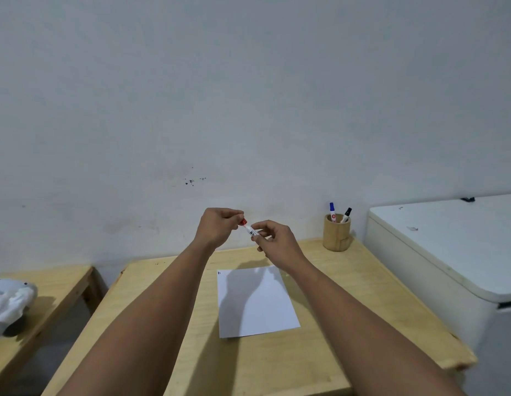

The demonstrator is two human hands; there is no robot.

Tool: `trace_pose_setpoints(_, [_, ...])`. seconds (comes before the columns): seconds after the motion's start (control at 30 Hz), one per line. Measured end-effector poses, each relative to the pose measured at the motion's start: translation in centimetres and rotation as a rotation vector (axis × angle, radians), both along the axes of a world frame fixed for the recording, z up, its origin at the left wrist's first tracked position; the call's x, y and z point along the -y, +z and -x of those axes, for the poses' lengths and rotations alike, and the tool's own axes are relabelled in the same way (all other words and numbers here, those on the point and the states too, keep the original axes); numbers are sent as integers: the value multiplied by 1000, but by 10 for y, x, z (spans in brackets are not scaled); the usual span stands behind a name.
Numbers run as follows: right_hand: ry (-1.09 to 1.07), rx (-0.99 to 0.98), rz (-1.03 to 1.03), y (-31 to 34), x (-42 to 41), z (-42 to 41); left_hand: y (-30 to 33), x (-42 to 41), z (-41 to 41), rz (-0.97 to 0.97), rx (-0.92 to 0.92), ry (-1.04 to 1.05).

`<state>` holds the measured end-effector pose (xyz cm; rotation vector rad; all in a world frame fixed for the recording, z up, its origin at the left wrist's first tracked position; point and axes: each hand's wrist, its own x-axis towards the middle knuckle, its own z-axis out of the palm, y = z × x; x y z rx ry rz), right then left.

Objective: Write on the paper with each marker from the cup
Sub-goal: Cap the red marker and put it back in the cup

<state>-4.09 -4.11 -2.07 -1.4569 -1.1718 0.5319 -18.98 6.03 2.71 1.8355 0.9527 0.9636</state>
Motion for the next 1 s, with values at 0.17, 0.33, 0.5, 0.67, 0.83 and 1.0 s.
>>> trace_pose_setpoints(0.17, [-45, -25, -27, -5, 1, -20, -1, 2, -24, -39, -6, -4])
trace_pose_setpoints(0.33, [-102, -8, -42, -12, 1, -48, -5, 3, -55, -28, 2, -23])
trace_pose_setpoints(0.5, [-140, -22, -38, -16, 0, -72, -11, 6, -85, -15, -34, -76])
trace_pose_setpoints(0.67, [-216, -88, -53, -20, -5, -102, -8, 14, -124, 6, -12, -140])
trace_pose_setpoints(0.83, [-383, 67, -9, 1, -9, -161, -4, 15, -179, 40, -32, -271])
trace_pose_setpoints(1.0, [-628, 163, -46, 35, -21, -218, -45, 6, -234, 54, -210, -235])
